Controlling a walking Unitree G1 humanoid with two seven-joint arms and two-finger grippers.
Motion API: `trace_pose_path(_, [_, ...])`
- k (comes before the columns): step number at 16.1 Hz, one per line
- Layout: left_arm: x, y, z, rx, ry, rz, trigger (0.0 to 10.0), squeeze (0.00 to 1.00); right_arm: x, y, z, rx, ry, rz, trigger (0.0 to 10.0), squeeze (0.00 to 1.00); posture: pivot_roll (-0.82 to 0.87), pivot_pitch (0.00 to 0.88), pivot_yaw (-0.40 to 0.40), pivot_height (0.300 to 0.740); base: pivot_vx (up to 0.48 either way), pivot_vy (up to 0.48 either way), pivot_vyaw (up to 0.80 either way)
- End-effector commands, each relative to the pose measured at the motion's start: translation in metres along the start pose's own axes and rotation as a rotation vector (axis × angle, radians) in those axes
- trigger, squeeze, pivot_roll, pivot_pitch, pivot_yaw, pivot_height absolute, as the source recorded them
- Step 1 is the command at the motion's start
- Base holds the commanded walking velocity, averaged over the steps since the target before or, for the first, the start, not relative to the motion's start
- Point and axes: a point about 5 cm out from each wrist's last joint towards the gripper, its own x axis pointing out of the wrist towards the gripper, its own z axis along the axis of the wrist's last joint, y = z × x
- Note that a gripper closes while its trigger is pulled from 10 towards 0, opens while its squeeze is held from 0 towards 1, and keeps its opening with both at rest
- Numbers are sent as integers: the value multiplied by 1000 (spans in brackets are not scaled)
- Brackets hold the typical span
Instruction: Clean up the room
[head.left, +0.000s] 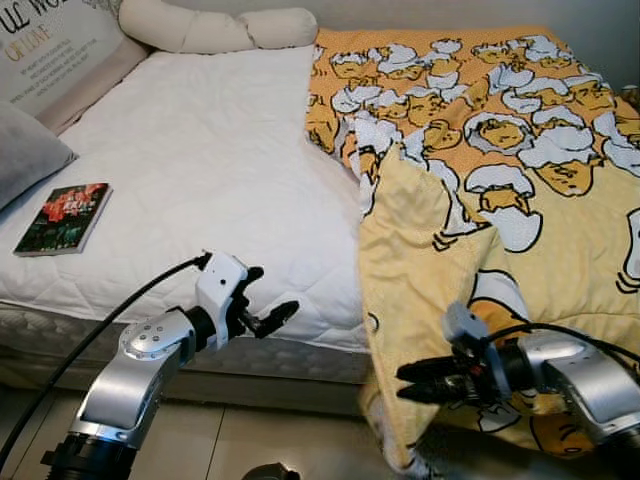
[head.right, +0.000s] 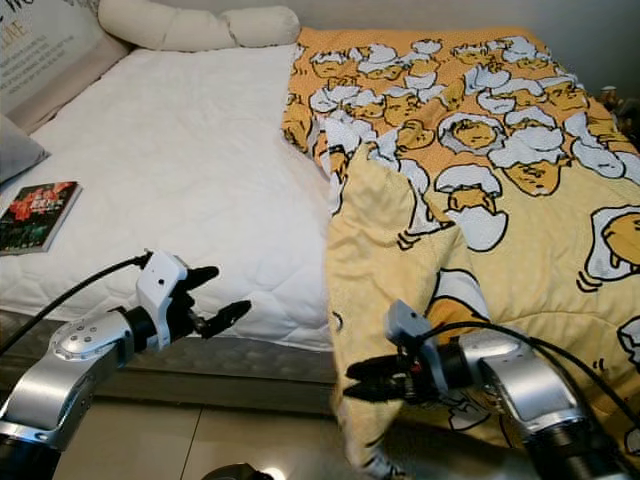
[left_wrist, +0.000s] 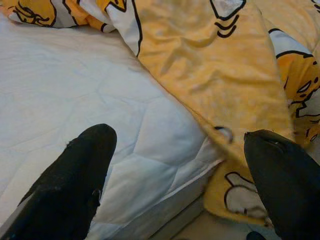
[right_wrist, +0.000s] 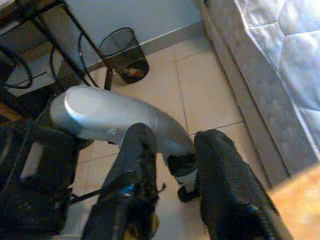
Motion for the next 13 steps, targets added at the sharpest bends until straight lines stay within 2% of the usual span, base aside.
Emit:
trace_pose_path(1, [1,4,2,13,3,12,10000,16,2,-6,5,-25,-30,-57,10000,1000,-16,0,98,740,0,0,0])
trace_pose_path(2, [3,4,2,17,-2,29,10000,20,3,-25,9,-42,-70,-251,10000,1000,-16,0,97,740,0,0,0])
trace_pose_path(3, [5,4,0,7,-3,61,10000,20,3,-47,13,-26,-114,-501,10000,1000,-22,0,96,740,0,0,0])
trace_pose_path(5, [8,4,-2,-27,-36,145,10000,24,4,-57,17,40,-231,-672,10000,1000,-25,0,90,740,0,0,0])
trace_pose_path(7, [13,3,-1,-46,-65,214,10000,24,10,-58,16,120,-336,-813,10000,1000,-28,0,83,740,0,0,0])
trace_pose_path(8, [15,2,0,-49,-75,228,10000,20,13,-59,14,135,-354,-856,10000,1000,-29,0,81,740,0,0,0])
trace_pose_path(9, [19,1,0,-55,-83,258,10000,27,18,-62,6,179,-376,-989,10000,1000,-25,0,62,740,0,0,0])
trace_pose_path(10, [20,2,0,-46,-80,282,10000,31,18,-63,-1,183,-347,-1088,10000,1000,-29,0,54,740,0,356,0])
trace_pose_path(11, [20,3,-1,-44,-80,294,10000,31,18,-63,-3,184,-340,-1119,10000,1000,-31,0,53,740,0,416,0])
trace_pose_path(12, [19,6,0,-45,-88,328,10000,31,16,-62,-3,178,-359,-1172,10000,435,-35,0,51,740,0,416,0])
trace_pose_path(13, [19,10,0,-48,-92,352,10000,31,12,-63,-3,196,-376,-1227,10000,0,-44,0,58,740,0,416,0])
